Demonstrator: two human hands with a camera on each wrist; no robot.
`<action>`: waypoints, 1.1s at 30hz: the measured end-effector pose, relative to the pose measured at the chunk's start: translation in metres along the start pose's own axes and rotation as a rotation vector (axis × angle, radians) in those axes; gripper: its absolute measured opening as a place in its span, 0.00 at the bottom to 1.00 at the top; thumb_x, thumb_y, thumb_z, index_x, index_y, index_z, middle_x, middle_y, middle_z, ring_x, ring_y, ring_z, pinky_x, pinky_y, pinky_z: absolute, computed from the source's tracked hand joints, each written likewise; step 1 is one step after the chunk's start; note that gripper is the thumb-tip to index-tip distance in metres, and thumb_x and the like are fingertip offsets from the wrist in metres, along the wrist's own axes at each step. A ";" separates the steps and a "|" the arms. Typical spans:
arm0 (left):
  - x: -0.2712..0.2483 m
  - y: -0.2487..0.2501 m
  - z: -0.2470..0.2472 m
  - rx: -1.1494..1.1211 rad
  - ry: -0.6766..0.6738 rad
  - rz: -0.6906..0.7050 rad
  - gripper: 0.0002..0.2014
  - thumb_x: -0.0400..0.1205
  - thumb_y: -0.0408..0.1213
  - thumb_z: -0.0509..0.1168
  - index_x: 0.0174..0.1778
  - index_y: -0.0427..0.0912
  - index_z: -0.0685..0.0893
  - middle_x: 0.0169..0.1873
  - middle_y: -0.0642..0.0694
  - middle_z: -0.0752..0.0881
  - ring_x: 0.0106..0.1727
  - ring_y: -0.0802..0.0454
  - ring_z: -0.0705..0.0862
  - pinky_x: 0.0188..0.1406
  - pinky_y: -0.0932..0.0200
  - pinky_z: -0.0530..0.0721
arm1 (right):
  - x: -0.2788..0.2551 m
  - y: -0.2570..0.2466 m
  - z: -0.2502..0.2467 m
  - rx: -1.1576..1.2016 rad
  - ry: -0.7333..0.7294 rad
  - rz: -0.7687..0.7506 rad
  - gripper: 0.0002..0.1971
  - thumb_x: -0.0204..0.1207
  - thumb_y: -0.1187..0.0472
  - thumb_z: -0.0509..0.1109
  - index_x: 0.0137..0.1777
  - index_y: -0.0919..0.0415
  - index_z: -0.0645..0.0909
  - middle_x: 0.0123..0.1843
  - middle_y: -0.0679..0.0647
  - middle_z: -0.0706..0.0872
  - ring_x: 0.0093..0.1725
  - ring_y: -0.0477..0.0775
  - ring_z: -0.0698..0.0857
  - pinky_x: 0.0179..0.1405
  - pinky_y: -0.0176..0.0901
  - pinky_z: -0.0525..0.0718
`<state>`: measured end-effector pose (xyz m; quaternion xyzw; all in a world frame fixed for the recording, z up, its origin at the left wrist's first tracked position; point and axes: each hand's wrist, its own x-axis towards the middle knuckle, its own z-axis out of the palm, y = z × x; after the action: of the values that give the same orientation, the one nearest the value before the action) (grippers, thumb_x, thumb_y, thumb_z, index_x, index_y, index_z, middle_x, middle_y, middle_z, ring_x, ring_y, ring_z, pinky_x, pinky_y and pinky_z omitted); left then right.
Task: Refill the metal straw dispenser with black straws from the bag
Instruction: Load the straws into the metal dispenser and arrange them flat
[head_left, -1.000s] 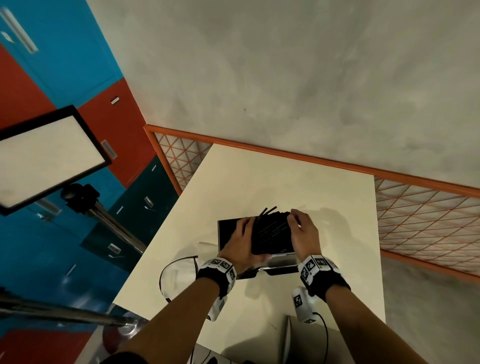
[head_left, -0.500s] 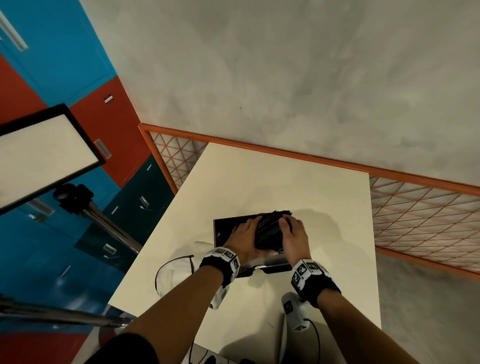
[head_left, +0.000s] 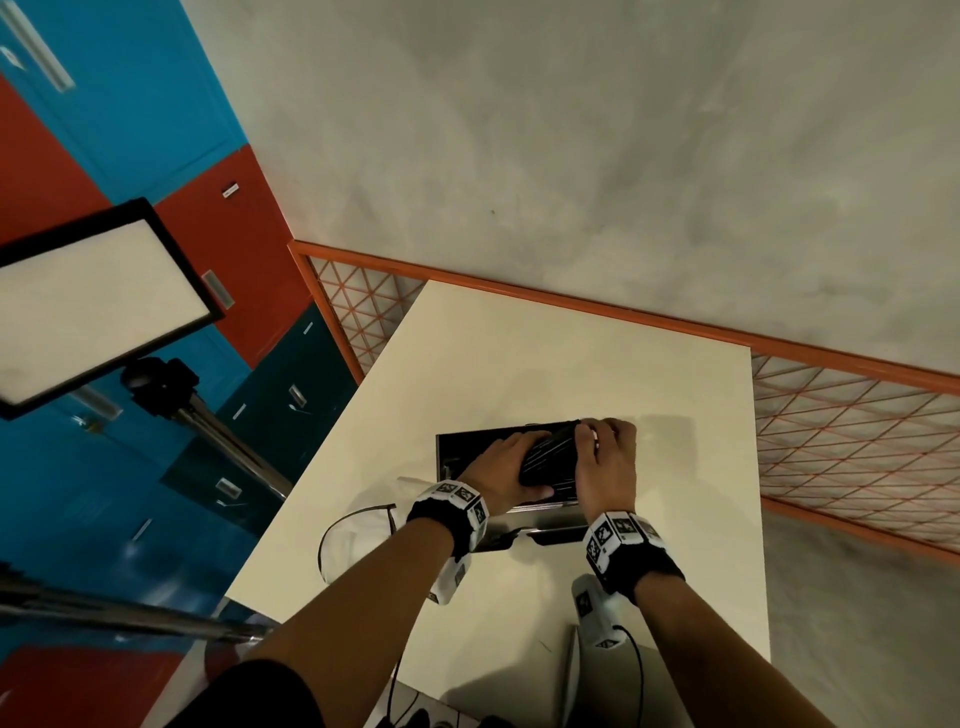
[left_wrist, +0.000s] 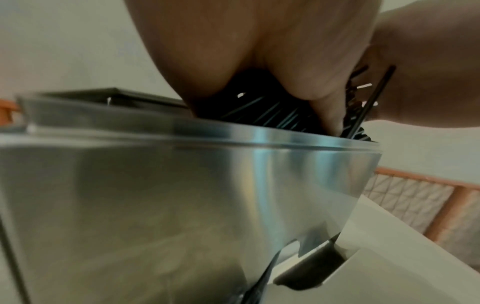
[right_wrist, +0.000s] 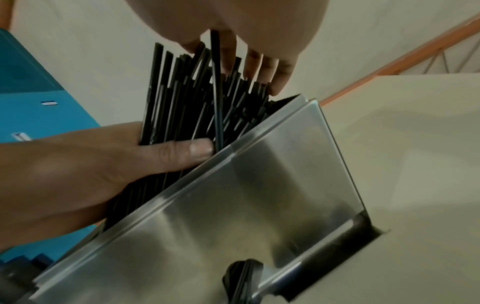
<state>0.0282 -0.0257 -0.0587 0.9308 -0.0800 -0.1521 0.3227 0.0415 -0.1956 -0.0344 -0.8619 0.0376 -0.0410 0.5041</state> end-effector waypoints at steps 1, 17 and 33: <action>-0.001 -0.001 0.000 0.001 0.006 -0.001 0.43 0.75 0.54 0.77 0.84 0.58 0.63 0.75 0.49 0.75 0.72 0.45 0.75 0.74 0.39 0.76 | 0.002 -0.002 -0.002 0.001 -0.004 0.004 0.16 0.86 0.53 0.59 0.65 0.61 0.81 0.67 0.50 0.71 0.65 0.56 0.78 0.67 0.46 0.74; -0.005 -0.015 -0.012 0.283 -0.101 -0.076 0.52 0.77 0.35 0.74 0.88 0.60 0.45 0.76 0.39 0.70 0.71 0.35 0.76 0.68 0.39 0.81 | 0.016 -0.001 -0.004 0.183 -0.098 0.165 0.21 0.87 0.49 0.57 0.73 0.59 0.77 0.74 0.53 0.79 0.73 0.53 0.76 0.73 0.41 0.67; -0.020 -0.035 -0.015 0.076 0.062 -0.051 0.48 0.74 0.48 0.78 0.88 0.51 0.59 0.79 0.43 0.69 0.79 0.42 0.69 0.79 0.48 0.71 | -0.001 -0.039 -0.061 -0.144 -0.257 -0.597 0.07 0.74 0.69 0.64 0.44 0.60 0.83 0.43 0.48 0.83 0.42 0.48 0.82 0.42 0.36 0.78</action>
<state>0.0163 0.0149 -0.0646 0.9484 -0.0521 -0.1281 0.2854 0.0348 -0.2286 0.0295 -0.8663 -0.2779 -0.0750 0.4081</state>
